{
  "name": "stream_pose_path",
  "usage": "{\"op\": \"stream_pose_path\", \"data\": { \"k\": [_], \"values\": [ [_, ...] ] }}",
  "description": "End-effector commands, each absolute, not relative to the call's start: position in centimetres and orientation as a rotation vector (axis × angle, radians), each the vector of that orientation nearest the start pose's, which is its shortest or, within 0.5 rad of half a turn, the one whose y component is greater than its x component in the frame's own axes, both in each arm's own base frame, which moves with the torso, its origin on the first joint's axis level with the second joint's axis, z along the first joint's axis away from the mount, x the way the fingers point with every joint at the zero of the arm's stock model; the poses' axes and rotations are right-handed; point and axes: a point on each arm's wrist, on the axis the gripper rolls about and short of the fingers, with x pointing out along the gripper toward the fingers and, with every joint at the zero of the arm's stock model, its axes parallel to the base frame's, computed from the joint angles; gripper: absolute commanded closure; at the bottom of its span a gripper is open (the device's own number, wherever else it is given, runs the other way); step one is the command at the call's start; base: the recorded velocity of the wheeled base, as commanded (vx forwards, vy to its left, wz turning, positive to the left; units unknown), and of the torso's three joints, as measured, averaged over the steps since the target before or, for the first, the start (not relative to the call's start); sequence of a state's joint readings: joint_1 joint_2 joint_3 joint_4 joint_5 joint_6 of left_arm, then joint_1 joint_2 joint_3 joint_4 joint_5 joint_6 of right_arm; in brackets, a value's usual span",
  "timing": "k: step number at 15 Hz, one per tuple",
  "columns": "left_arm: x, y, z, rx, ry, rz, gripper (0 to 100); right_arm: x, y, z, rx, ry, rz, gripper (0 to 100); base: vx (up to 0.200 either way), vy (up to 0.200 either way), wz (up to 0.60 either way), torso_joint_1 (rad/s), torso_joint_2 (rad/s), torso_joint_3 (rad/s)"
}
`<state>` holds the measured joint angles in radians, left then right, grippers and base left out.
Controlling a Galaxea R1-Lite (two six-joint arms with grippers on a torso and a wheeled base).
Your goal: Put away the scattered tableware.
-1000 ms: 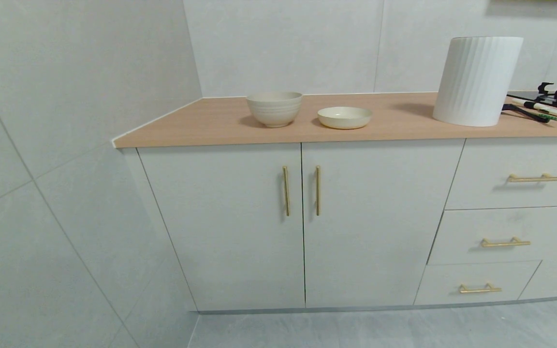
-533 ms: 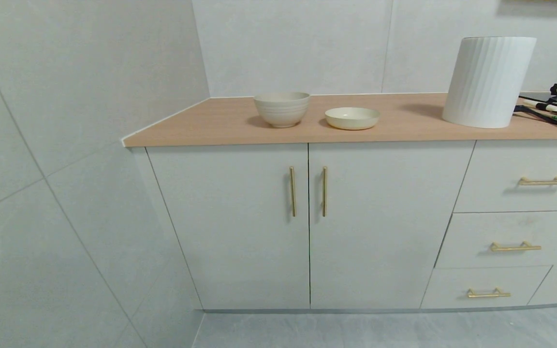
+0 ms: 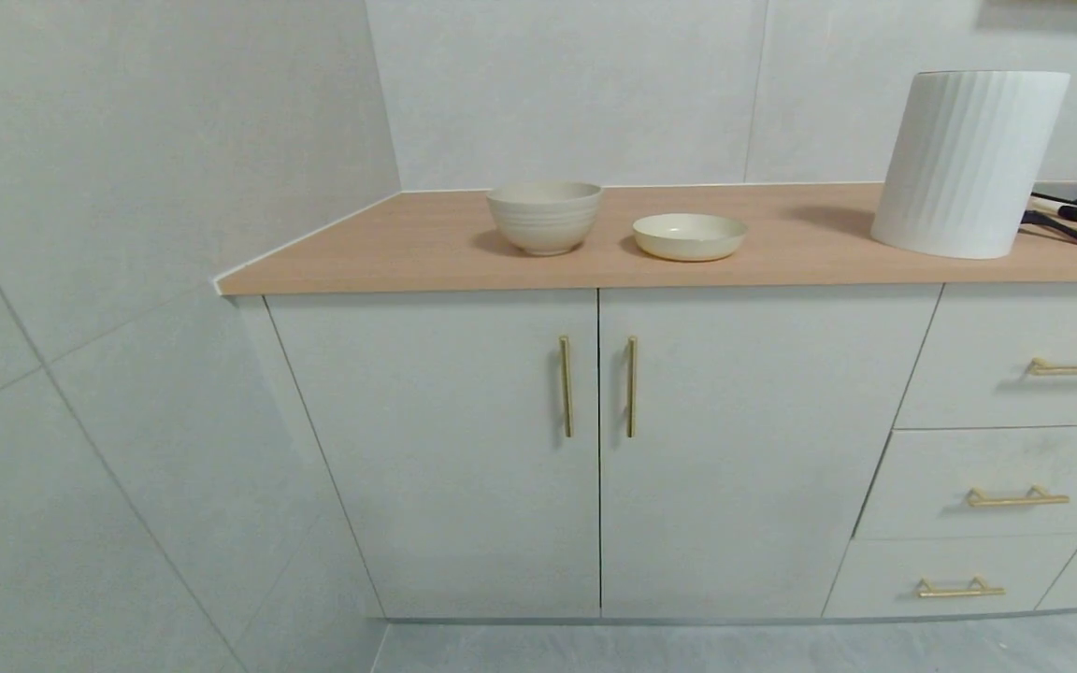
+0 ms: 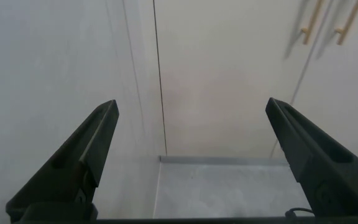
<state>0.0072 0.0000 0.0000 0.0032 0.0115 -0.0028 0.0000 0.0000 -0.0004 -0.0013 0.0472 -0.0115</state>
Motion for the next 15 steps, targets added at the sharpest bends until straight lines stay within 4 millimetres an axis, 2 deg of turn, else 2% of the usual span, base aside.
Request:
{"op": "stream_pose_path", "data": {
  "k": [1, 11, 13, 14, 15],
  "values": [
    [-2.3, 0.0, 7.5, -0.003, 0.003, 0.02, 0, -2.3, 0.1, 7.6, -0.012, 0.0, 0.048, 0, 0.2, 0.0, 0.0, -0.002, 0.01, 0.002],
    [-2.3, 0.0, 7.5, -0.003, 0.003, 0.02, 0, -2.3, 0.1, 7.6, -0.022, -0.004, 0.048, 0, 0.0, 0.0, 0.0, 0.0, 0.0, 0.0],
    [-2.3, 0.0, 7.5, -0.002, 0.003, 0.02, 0, -2.6, 0.1, 8.7, -0.014, -0.056, 0.05, 0, 0.0, 0.0, 0.0, 0.0, 0.0, 0.0],
    [-2.3, 0.0, 7.5, -0.002, 0.003, 0.02, 0, -3.3, 0.2, 11.8, 0.052, -0.116, 0.132, 0, 0.0, 0.0, 0.0, 0.0, 0.0, 0.0],
    [-2.3, 0.0, 7.5, -0.002, 0.003, 0.02, 0, -2.7, 0.4, 11.5, 0.056, -0.021, 0.225, 0, 0.0, 0.0, 0.0, 0.0, 0.0, 0.0]
  ]
}}
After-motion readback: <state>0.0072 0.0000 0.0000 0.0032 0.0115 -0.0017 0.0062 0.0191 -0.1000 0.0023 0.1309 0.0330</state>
